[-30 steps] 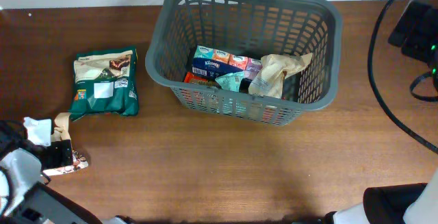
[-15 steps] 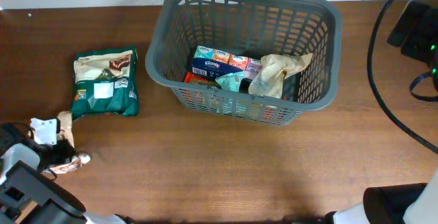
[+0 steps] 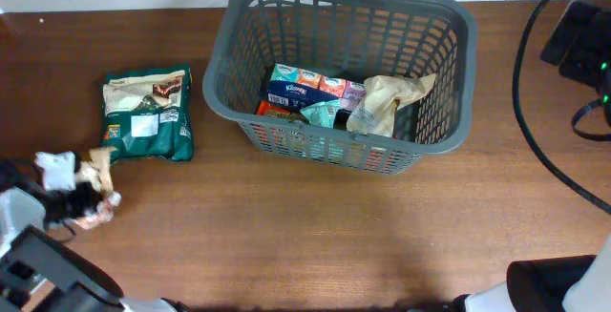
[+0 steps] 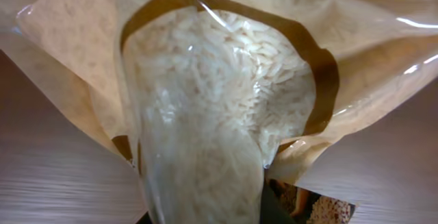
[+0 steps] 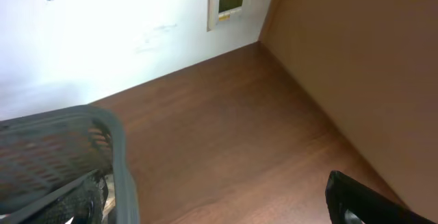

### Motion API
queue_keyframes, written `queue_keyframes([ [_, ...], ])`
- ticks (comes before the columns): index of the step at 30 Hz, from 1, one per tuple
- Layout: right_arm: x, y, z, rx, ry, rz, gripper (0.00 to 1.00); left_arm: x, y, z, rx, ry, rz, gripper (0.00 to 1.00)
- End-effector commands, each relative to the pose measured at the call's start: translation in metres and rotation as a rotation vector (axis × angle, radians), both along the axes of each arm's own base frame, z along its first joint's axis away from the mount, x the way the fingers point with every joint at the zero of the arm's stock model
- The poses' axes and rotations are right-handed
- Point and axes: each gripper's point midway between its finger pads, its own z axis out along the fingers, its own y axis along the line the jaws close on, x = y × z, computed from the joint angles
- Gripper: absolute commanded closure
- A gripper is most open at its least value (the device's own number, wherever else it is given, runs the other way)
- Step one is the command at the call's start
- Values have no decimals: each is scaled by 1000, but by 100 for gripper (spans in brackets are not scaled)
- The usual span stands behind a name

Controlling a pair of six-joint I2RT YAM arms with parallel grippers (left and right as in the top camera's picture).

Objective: Pack container
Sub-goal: 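Carry the second rice pouch over the basket and release it inside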

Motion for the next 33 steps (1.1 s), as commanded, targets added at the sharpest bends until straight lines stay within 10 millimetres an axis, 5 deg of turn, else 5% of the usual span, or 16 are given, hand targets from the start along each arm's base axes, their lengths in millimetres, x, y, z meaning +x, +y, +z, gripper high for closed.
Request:
queue_keyframes([
  [1,1,-1,2,6,-15,-5,1,48,27,140,216,-301,-27,98],
  [6,2,-1,4,6,-21,-5,1,67,0,294,445,-602,-131,98],
  [10,2,-1,4,6,-26,-5,1,85,-69,400,510,-910,-294,98],
  [14,2,-1,4,6,-26,-5,1,103,-157,470,465,-1213,-507,98],
  [15,2,-1,4,6,-26,-5,1,107,-192,486,423,-1307,-589,98],
  [18,2,-1,4,6,-26,-5,1,117,-256,507,283,-1449,-698,99],
  [22,2,-1,4,6,-21,-5,1,136,-349,507,103,-1569,-876,98],
  [25,1,-1,3,6,-17,-5,1,156,-410,477,-20,-1550,-984,98],
  [30,-1,-2,0,5,-3,-5,1,190,-489,379,-194,-1317,-1097,98],
  [33,-1,-2,0,5,-3,-5,1,202,-528,284,-288,-1052,-1146,98],
])
